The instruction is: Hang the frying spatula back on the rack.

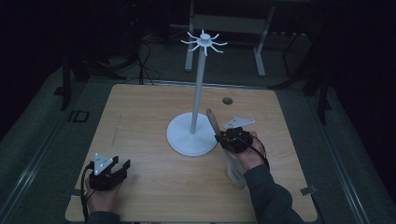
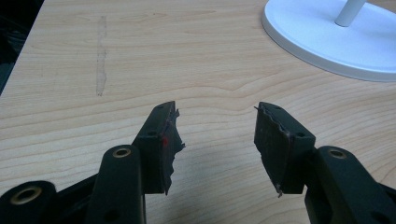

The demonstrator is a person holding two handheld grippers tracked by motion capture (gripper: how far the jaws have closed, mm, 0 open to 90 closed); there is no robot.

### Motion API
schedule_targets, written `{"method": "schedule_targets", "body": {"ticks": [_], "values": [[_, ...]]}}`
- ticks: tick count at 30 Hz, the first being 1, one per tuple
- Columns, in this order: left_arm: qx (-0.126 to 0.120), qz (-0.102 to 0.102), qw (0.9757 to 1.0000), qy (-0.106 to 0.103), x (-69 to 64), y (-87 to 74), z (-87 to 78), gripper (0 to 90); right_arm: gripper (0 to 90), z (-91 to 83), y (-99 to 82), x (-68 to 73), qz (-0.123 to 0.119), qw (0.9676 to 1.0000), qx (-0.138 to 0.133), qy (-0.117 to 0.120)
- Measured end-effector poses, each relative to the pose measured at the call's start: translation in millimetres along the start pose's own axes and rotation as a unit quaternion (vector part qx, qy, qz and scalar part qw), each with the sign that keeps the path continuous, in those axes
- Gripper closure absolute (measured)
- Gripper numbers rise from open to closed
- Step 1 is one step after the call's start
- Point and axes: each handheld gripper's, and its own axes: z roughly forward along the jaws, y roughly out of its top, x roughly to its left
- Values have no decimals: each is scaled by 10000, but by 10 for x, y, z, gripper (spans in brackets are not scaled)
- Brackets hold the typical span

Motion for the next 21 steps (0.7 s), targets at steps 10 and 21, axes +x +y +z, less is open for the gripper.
{"method": "schedule_targets", "body": {"ticks": [10,21], "values": [[-4,2,10000,4,0,0,0,492,740,-123,70,20,-12,9988,-495,-67],[-2,18,10000,6,-2,0,4,491,740,-237,184,34,-40,9955,-946,-106]]}}
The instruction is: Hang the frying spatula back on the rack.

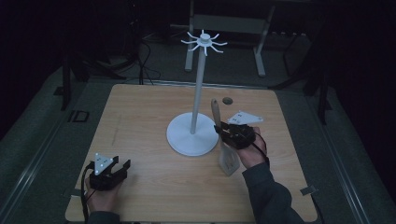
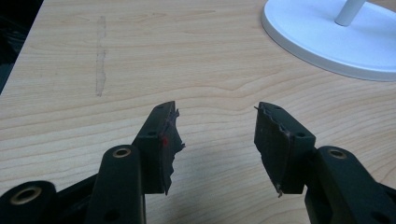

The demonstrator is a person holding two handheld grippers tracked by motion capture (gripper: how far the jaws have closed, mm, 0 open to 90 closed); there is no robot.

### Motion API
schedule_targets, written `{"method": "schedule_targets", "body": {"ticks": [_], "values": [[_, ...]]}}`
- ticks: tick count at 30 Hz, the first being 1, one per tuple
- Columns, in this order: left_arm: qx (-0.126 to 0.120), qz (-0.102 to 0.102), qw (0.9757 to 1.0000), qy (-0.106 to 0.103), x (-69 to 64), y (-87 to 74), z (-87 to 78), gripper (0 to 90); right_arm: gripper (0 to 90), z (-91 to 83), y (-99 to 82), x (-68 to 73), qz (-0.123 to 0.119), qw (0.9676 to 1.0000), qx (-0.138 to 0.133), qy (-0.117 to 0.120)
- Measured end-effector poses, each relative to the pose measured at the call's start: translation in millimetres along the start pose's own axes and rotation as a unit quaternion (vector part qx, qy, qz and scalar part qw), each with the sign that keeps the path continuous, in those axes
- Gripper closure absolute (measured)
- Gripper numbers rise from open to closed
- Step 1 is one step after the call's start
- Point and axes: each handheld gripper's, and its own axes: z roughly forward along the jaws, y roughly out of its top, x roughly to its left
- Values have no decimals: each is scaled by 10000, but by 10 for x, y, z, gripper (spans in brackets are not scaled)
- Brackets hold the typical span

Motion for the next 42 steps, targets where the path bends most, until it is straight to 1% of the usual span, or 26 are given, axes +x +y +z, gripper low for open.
{"method": "schedule_targets", "body": {"ticks": [4,10,19,25,28,42], "values": [[0,-7,10000,-6,0,-1,2,491,741,-26,44,16,17,9999,-158,14],[4,-3,10000,-1,-1,-1,5,491,740,-43,102,24,13,9996,-265,20],[36,-5,10000,25,1,-2,9,491,740,-57,161,38,43,9993,-383,11],[5,-67,10000,58,9,-3,0,492,741,-64,200,43,67,9989,-464,14],[3,-61,10000,62,11,-3,-2,492,741,-63,218,52,111,9987,-491,17],[-7,-71,10000,56,15,-2,-4,492,741,-75,288,72,136,9980,-617,8]]}}
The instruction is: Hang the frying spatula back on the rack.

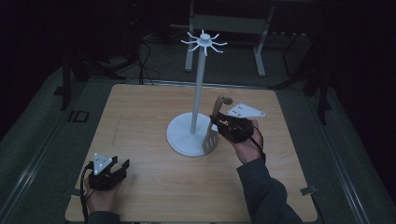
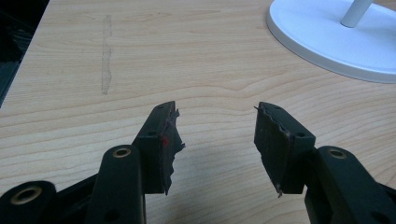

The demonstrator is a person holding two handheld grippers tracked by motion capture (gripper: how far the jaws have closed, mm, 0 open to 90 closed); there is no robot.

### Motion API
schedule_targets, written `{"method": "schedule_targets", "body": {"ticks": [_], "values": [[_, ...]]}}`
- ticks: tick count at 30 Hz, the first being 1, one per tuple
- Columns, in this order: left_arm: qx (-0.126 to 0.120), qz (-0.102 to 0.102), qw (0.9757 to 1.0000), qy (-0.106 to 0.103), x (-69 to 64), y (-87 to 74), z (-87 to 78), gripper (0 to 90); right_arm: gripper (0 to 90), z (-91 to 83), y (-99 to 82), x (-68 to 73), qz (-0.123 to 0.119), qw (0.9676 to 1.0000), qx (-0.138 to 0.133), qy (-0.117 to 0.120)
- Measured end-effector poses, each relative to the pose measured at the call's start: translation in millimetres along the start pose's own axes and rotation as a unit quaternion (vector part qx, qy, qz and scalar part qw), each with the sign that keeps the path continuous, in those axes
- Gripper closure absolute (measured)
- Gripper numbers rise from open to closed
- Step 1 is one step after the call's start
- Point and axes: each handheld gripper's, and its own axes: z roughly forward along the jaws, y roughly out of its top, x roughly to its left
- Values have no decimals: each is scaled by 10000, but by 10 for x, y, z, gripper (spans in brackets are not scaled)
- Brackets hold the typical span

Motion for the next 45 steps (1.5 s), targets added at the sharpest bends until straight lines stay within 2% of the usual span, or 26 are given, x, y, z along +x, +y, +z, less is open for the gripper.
{"method": "schedule_targets", "body": {"ticks": [24,30,45], "values": [[-15,7,10000,-3,1,0,-3,492,741,16,164,17,135,9997,-207,-47],[8,18,10000,-3,-1,0,-1,492,741,6,220,-8,168,9995,-251,-64],[4,28,10000,-12,-7,0,6,492,740,-57,368,-140,261,9989,-378,80]]}}
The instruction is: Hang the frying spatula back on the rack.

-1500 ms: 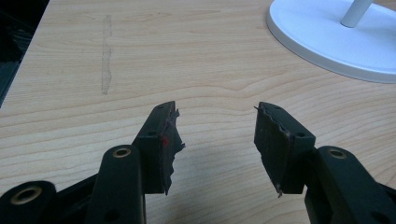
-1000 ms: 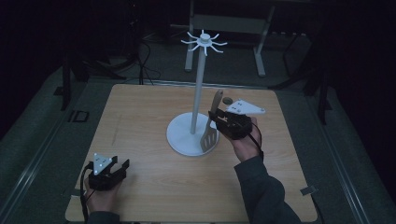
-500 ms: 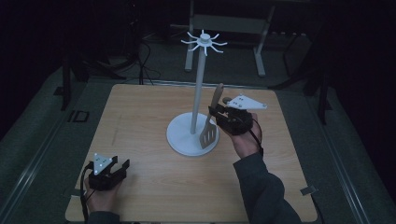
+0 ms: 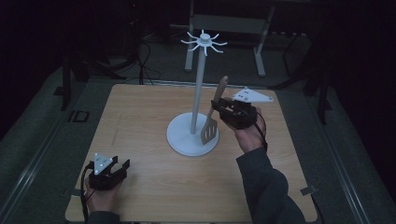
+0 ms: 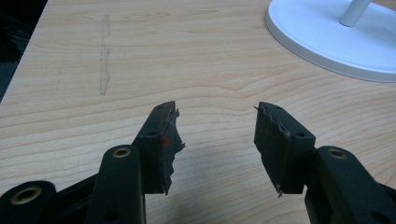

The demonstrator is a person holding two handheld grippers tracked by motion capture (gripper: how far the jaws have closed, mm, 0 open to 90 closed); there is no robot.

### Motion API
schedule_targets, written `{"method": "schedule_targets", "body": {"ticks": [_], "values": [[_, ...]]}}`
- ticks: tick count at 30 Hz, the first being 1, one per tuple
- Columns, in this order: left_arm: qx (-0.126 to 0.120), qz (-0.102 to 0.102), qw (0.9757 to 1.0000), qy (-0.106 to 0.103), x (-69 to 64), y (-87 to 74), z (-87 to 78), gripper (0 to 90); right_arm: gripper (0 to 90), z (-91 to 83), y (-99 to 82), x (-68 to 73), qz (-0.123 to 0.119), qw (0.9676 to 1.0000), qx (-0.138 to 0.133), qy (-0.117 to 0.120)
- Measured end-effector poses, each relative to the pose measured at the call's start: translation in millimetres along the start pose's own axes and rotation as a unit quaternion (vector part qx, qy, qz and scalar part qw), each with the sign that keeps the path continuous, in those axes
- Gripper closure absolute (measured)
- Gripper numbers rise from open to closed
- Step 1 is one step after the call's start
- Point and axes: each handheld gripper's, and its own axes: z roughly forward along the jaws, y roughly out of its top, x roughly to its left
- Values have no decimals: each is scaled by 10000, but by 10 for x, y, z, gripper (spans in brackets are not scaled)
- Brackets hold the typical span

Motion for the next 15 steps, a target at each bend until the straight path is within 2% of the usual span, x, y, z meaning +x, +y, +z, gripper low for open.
{"method": "schedule_targets", "body": {"ticks": [15], "values": [[-8,-6,10000,3,3,2,-2,492,740,-31,114,-114,59,9999,-50,80]]}}
